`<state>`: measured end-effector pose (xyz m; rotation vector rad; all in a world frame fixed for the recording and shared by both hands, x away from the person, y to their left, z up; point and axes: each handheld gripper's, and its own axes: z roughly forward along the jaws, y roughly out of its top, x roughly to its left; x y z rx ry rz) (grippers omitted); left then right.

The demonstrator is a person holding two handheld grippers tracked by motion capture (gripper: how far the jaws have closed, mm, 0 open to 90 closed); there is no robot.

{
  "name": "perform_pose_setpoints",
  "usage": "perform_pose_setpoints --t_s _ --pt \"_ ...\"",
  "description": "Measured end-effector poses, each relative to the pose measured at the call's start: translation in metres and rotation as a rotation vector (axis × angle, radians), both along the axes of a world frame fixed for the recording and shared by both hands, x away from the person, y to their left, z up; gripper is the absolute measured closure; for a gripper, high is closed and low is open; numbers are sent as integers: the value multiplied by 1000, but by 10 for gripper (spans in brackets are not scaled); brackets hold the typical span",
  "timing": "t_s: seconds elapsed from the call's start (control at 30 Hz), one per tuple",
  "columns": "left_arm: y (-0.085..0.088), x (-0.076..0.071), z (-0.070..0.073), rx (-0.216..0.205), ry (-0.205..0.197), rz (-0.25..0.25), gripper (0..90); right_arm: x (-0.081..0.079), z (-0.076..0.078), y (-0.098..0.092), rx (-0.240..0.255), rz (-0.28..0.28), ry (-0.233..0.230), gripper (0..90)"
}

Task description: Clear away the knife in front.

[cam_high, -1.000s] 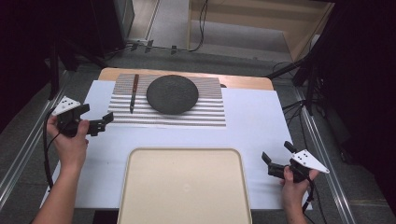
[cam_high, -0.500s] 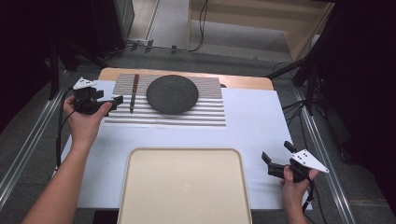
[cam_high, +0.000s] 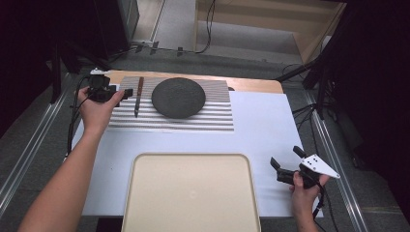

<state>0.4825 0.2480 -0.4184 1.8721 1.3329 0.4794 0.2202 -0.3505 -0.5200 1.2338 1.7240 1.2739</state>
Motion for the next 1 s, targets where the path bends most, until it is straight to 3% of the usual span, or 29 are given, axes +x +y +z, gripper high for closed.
perform_pose_setpoints --t_s 0.17,0.37,0.7,0.87,0.93,1.0 --pt "-6 20 1 -7 57 26 366 1 0 1 1 -4 1 0" --pt "-22 42 -2 52 103 44 411 2 0 1 -8 -3 7 0" --pt "-35 76 -27 64 240 85 524 2 0 1 -8 -4 10 0" --pt "-38 86 -34 54 264 96 577 3 0 1 -7 -5 9 0" --pt "-40 88 -37 69 276 98 577 4 -1 2 -11 -8 11 0" --pt "-43 91 -41 115 287 96 590 4 -1 2 -11 -10 11 0"
